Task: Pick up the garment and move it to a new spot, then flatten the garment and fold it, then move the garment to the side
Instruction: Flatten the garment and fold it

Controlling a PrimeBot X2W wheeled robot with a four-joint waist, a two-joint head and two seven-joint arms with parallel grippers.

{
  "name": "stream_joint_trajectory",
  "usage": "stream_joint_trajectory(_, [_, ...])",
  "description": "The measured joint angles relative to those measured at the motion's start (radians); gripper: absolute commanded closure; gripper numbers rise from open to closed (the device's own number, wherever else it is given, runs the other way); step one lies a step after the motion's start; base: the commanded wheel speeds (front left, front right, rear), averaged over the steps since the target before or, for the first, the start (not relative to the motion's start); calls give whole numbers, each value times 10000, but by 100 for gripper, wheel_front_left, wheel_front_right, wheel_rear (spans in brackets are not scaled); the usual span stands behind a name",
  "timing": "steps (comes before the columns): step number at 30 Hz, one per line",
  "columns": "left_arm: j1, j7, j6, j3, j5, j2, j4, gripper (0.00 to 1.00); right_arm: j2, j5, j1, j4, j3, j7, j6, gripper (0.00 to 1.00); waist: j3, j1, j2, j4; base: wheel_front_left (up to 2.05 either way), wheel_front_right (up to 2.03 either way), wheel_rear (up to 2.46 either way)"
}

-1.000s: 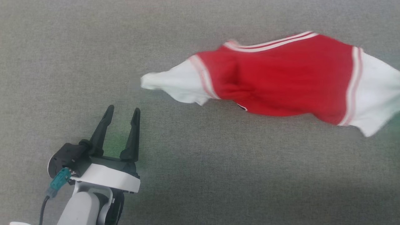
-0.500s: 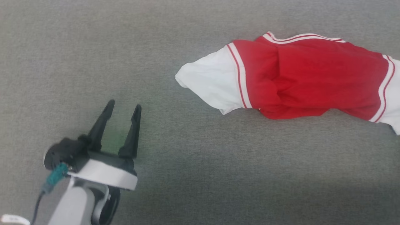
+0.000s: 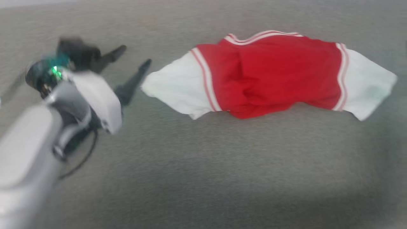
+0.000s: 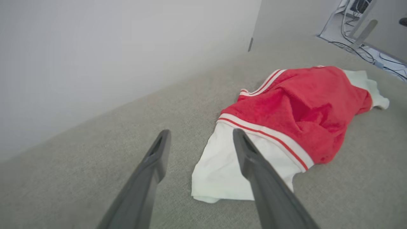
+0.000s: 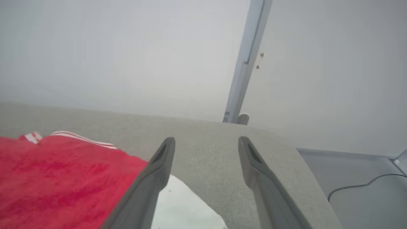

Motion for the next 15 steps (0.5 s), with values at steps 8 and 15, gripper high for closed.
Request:
stream_joint_trajectory(8, [-3005, 4119, 0, -1829, -3338, 552, 2403, 0, 815, -345, 267, -1852, 155, 29, 0, 0, 473, 0, 0, -1066, 0, 0, 0])
stream_joint_trajectory(15, [-4420, 6027, 0, -2694, -3992, 658, 3898, 0, 1292, -539, 370, -2665, 232, 213, 2, 0, 1089, 0, 0, -1873, 0, 0, 0])
